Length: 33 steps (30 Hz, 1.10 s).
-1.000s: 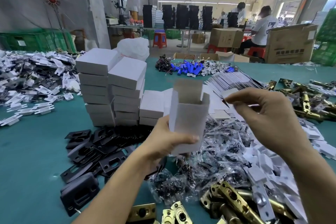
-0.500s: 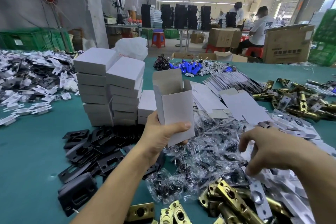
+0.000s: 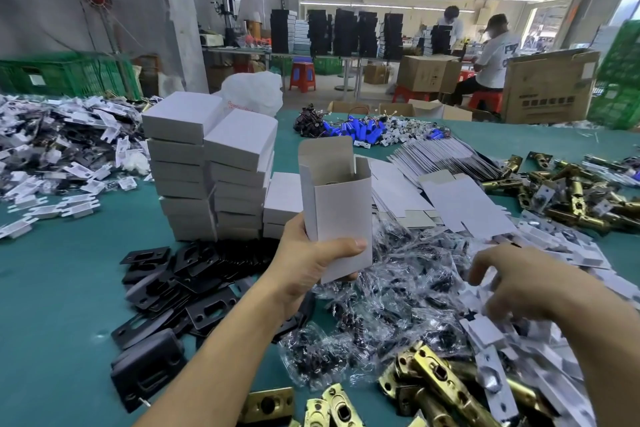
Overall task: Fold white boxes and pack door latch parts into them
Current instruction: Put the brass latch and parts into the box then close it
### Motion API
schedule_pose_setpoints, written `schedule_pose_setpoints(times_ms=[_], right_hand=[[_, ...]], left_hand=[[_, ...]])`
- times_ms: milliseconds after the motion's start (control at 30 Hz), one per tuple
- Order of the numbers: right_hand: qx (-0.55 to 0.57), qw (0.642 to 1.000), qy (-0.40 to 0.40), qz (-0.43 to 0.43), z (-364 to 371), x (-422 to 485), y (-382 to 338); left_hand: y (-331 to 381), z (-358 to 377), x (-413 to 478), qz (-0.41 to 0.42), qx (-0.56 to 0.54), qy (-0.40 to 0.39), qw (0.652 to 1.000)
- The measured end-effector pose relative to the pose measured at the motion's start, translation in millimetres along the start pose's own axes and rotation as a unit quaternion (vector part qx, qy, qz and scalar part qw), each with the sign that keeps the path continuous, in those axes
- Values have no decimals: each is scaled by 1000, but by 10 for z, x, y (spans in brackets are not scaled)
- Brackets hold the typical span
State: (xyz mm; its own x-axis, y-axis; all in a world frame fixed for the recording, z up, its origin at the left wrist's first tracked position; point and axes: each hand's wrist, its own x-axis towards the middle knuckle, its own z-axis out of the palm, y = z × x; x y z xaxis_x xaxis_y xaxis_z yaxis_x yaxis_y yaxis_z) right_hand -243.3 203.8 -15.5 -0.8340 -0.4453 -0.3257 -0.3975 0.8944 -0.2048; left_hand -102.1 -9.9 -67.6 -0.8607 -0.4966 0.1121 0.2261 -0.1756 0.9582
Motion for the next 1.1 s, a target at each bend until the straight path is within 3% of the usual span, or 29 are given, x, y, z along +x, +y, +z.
schedule_pose_setpoints(times_ms=[133, 300, 400, 567, 700, 867, 1100], right_hand=[[37, 997, 57, -32, -36, -3, 16], [103, 968, 173, -149, -86, -58, -66], [170, 921, 263, -229, -110, -131, -131], [323, 801, 355, -357, -157, -375, -355], [315, 739, 384, -456, -91, -537, -596], [204, 738, 447, -463, -20, -526, -681], [184, 741, 420, -491, -11, -563, -698]], left_hand=[[5, 9, -6, -5, 11, -10, 1000], [-3, 4, -24, -18, 37, -27, 999], [-7, -3, -44, -20, 74, -43, 996], [0, 15, -65, -16, 91, -93, 991], [39, 46, -98, -6, 88, -148, 985], [68, 72, -121, 13, 83, -199, 976], [117, 93, -130, 41, 49, -199, 978]])
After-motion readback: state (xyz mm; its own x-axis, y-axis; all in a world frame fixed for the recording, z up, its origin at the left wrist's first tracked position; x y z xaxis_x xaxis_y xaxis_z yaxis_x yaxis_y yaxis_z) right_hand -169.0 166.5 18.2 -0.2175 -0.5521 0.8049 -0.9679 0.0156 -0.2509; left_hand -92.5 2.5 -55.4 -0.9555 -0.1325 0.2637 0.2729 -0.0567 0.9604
